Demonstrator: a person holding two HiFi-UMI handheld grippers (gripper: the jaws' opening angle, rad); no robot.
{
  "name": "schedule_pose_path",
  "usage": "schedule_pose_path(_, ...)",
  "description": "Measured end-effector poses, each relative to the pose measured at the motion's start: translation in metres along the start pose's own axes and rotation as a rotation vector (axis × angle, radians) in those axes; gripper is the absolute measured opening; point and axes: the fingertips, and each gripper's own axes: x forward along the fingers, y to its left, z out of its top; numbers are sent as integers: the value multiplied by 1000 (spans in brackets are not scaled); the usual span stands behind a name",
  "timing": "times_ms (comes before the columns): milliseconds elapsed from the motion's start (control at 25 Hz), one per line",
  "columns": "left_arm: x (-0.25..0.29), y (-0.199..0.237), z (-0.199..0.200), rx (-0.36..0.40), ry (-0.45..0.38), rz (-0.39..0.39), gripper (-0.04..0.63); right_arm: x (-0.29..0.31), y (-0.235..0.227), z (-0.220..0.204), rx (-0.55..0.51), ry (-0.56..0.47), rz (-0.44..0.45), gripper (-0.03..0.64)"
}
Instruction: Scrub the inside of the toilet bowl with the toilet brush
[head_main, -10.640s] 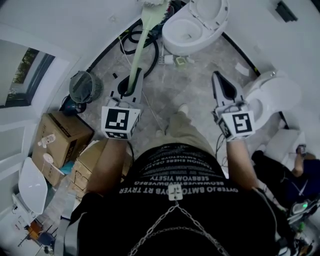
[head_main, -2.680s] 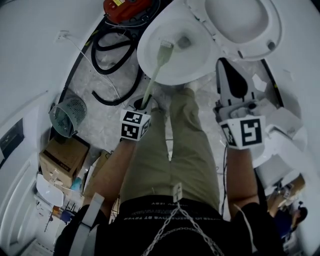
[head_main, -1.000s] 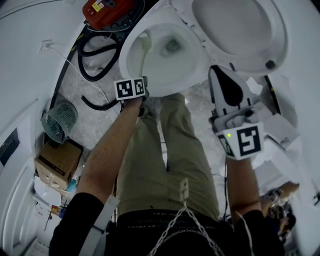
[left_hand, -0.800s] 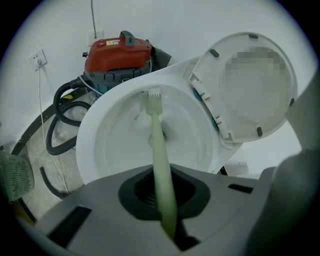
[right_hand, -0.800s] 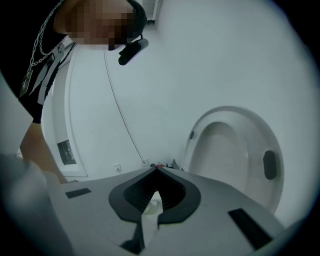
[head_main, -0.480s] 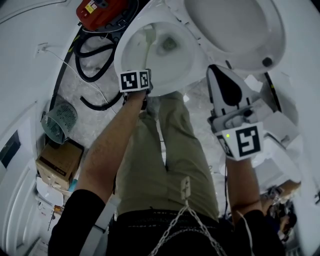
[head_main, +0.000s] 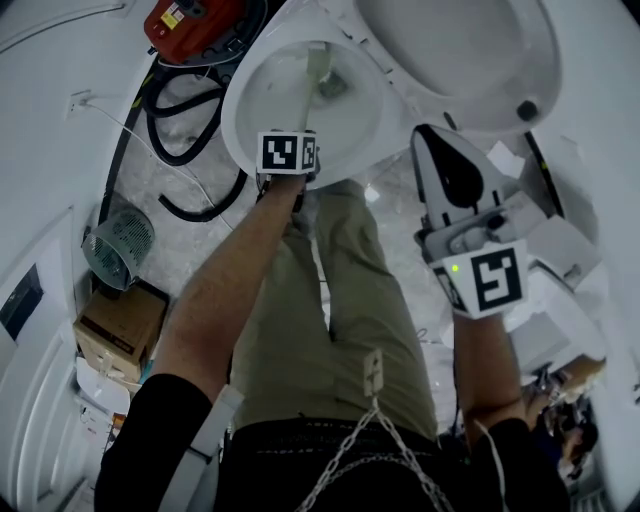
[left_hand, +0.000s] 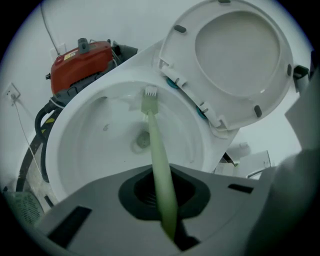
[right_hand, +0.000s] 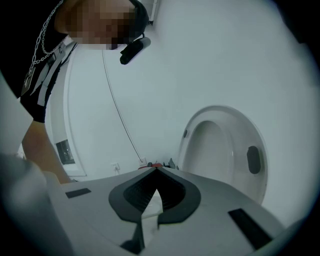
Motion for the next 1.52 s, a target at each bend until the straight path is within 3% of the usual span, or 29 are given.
schedule_pose_path(320,13,-44,-21,113,87,-91,2,-18,6,-14,11,26,-33,3)
schedule_pose_path(480,16,-58,-48,187,159,-126,2,-25,16,-16,73,37,-55,3)
schedule_pose_path(720,15,-70,-82,269,227,-159,1,-30,27,-19,50,35,-59,3)
schedule_pose_path(1000,7,-67,-122,329,315,-199,0,-22,48,-14,40,4,-55,3)
schedule_pose_path(1200,-5,-55,-147,376,359,-200,0,-13,63,-16,-3,35,-28,3)
schedule_pose_path(1520,-19,-48,-178,375,386,-239,0,-2,79,-10,-11,28,-15,3)
